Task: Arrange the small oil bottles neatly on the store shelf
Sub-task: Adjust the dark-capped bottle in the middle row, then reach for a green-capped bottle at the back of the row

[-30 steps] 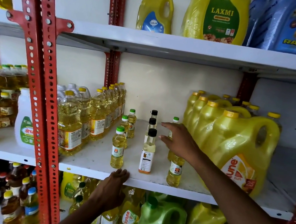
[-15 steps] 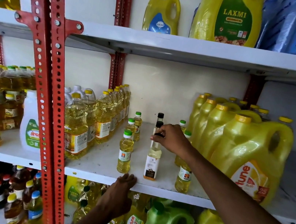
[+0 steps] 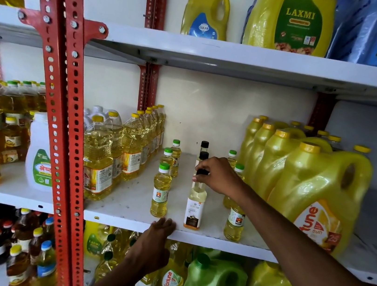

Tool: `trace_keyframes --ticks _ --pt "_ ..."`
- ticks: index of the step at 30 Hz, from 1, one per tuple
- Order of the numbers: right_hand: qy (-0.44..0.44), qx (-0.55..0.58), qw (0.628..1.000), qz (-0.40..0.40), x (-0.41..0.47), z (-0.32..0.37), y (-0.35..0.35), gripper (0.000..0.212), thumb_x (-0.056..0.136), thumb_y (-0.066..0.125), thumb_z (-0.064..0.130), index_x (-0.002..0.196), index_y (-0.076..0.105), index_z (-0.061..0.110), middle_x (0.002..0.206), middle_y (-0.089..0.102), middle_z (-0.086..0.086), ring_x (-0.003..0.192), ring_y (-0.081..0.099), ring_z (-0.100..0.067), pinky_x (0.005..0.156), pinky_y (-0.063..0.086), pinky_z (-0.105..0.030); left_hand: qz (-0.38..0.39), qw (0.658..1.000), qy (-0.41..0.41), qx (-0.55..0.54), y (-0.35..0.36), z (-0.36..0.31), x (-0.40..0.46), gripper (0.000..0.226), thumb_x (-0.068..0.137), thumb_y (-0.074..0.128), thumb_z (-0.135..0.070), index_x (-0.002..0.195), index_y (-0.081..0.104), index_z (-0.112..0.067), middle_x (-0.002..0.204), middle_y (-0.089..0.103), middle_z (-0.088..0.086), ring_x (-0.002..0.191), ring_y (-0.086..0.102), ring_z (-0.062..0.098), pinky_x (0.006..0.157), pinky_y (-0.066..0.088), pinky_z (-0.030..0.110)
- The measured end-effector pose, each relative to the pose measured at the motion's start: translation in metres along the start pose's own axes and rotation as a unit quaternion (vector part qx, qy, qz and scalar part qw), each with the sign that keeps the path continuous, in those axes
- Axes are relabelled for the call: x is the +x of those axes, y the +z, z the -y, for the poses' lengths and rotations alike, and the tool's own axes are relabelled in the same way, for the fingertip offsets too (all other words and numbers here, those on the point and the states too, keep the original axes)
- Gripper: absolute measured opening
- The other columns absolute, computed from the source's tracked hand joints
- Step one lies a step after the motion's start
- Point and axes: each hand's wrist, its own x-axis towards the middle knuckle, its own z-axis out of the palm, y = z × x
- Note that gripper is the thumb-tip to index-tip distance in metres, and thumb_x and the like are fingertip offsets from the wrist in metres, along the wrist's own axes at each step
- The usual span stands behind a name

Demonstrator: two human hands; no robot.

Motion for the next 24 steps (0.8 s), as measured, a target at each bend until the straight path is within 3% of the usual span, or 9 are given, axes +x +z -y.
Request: trace_keyframes --ticks 11,14,19,22,24 --pt "0.012 -0.008 1.0 0.012 -0.005 0.001 0.0 0.036 0.072 0.08 0.027 0.103 0.073 0.01 0.106 0.074 -0.012 0.101 0.067 -0.023 0.089 0.052 -0.031 0.0 1.0 0.01 0.01 -0.003 -0.001 -0.001 0.073 0.087 0.06 -0.009 0.151 0.024 -0.016 0.163 0.023 0.003 0.152 0.012 0.017 0.123 0.015 0.031" --pt "0.024 -0.018 0.999 0.025 -0.002 0.0 0.001 0.043 0.07 0.081 0.032 0.107 0.07 0.012 0.111 0.072 -0.013 0.104 0.066 -0.024 0.089 0.053 -0.033 -0.017 1.0 0.014 -0.001 -0.004 0.003 -0.004 0.071 0.088 0.06 -0.013 0.15 0.027 -0.016 0.162 0.026 0.002 0.151 0.016 0.015 0.118 0.01 0.023" --pt "0.045 -0.061 0.997 0.009 0.008 0.004 0.001 0.069 0.065 0.075 0.056 0.12 0.062 0.016 0.118 0.067 -0.015 0.106 0.064 -0.026 0.09 0.054 -0.037 -0.088 0.996 -0.028 -0.003 -0.025 0.027 -0.018 0.064 0.09 0.062 -0.02 0.147 0.035 -0.019 0.159 0.034 0.002 0.149 0.025 0.018 0.119 0.029 0.036" --pt "-0.004 -0.06 0.998 -0.016 0.018 0.025 0.008 0.06 0.074 0.072 0.047 0.124 0.059 0.016 0.12 0.069 -0.013 0.111 0.064 -0.027 0.095 0.053 -0.04 -0.092 0.993 -0.064 0.035 -0.039 0.054 -0.022 0.065 0.089 0.059 -0.023 0.148 0.033 -0.013 0.158 0.035 0.007 0.149 0.027 0.023 0.12 0.029 0.036" --pt "-0.051 -0.06 0.996 0.037 0.027 0.044 0.019 0.054 0.081 0.07 0.032 0.131 0.055 0.017 0.133 0.062 -0.011 0.122 0.057 -0.027 0.104 0.047 -0.037 -0.066 0.993 -0.077 0.055 -0.048 0.068 -0.023 0.063 0.086 0.061 -0.024 0.144 0.04 -0.012 0.151 0.045 0.011 0.14 0.04 0.026 0.115 0.038 0.036"
